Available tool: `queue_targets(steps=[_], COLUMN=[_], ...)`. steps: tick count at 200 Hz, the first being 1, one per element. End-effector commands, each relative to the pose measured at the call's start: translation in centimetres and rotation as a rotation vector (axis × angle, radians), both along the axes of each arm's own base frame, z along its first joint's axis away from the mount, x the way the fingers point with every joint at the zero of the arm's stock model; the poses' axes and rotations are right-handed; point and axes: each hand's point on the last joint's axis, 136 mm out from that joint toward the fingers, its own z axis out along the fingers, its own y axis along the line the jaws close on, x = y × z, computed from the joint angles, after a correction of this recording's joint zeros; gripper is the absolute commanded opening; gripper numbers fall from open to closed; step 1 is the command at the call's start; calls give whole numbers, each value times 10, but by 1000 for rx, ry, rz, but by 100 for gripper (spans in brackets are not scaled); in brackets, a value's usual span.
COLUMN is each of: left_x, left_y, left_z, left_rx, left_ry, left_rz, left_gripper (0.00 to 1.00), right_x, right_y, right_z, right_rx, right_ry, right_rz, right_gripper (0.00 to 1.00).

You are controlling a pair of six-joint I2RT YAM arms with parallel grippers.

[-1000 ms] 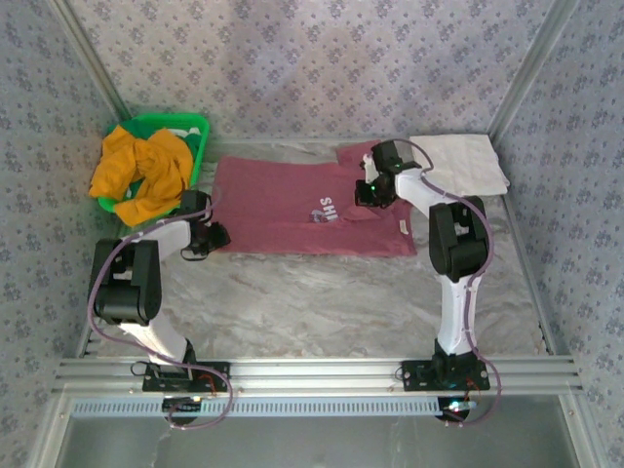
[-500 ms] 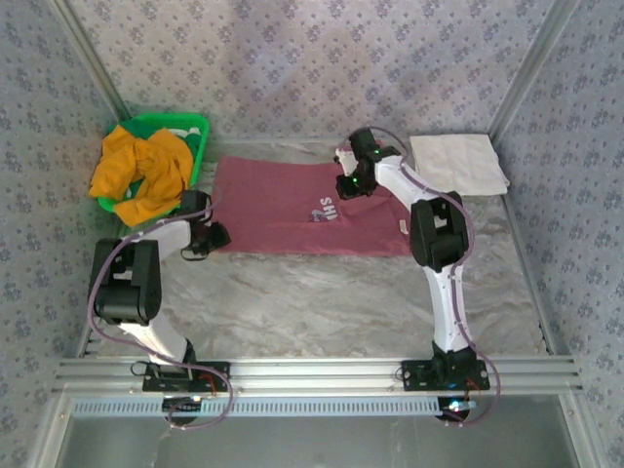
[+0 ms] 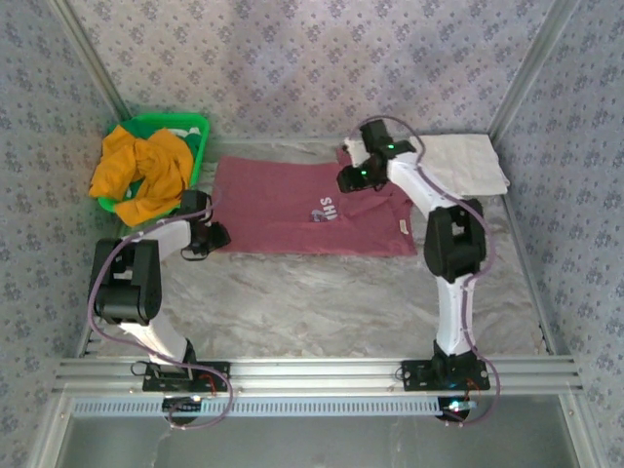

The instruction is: Fold and stack the t-shirts

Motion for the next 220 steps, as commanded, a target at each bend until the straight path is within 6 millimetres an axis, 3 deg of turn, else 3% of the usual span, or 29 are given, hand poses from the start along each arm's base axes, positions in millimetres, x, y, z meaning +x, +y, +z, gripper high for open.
queue_targets(steps=[1,18,43,129,187,220], left_x=[0,0,1,-1,-2,-1], left_y=[1,1,0,1,0,0], left_z=[-3,-4,-5,-4,-7,-7], left_rx=[13,16,11,13,10,8], left_ry=[16,18,20,22,25,23], left_rz=[-11,-12,-11,-7,-8,-7], left_gripper=[37,37,38,38,38,38], right_x=[13,7,1,16,26,32], right_y=[-71,-107,-125,-100,-90,-88], right_z=[8,-9,-31,-81,-82,-70], right_rx=[220,285,283,351,359,344], right_ry=[67,119,181,293,275,244], right_rz=[-345,-491,-545,-530,-537,-533], right_gripper=[47,45,46,46,10,8])
